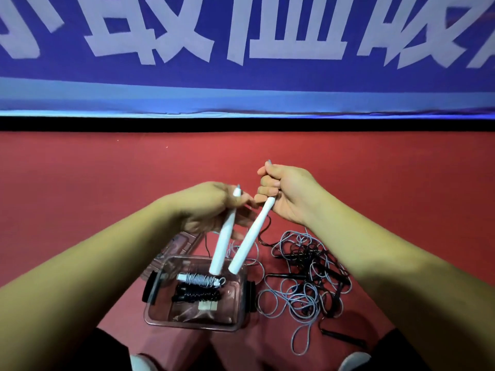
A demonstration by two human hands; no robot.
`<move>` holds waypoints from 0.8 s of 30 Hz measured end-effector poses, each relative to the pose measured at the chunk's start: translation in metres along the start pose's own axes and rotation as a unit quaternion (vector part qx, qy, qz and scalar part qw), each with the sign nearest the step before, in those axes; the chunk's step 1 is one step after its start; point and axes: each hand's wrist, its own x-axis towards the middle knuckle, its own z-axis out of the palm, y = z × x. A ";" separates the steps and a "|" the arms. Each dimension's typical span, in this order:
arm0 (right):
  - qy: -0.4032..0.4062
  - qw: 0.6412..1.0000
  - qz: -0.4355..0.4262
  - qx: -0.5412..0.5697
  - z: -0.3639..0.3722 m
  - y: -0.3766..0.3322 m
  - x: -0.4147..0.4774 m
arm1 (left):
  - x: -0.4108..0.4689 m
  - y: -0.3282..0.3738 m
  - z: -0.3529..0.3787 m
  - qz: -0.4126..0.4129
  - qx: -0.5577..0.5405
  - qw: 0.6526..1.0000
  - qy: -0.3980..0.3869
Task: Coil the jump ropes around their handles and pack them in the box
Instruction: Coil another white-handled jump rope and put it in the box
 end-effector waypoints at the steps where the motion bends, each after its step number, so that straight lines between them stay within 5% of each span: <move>1: 0.017 1.000 0.002 0.020 -0.001 0.001 0.002 | -0.001 -0.002 0.005 -0.009 -0.003 1.000 -0.027; 5: 0.090 0.994 -0.001 0.053 -0.005 0.006 0.006 | -0.001 -0.008 0.018 -0.006 -0.002 0.996 -0.091; 8: 0.158 0.973 -0.006 -0.168 -0.011 0.008 0.009 | -0.001 -0.006 0.022 -0.002 0.019 0.996 -0.090; 10: 0.192 0.867 -0.023 -0.460 -0.016 0.009 0.007 | -0.002 -0.003 0.020 0.008 0.049 0.995 -0.087; 12: 0.140 0.794 -0.095 -0.584 -0.019 0.006 0.005 | -0.004 0.001 0.014 0.016 0.070 0.993 -0.098; 16: -0.019 0.834 -0.141 -0.533 -0.010 0.002 -0.008 | -0.009 0.009 0.004 0.035 0.067 0.992 -0.103; 19: -0.019 0.819 -0.153 -0.552 -0.007 0.004 -0.007 | -0.013 0.013 -0.003 0.050 0.068 0.990 -0.116; 24: -0.046 0.868 -0.137 -0.475 -0.008 -0.002 -0.003 | -0.018 0.020 -0.008 0.047 0.048 0.993 -0.100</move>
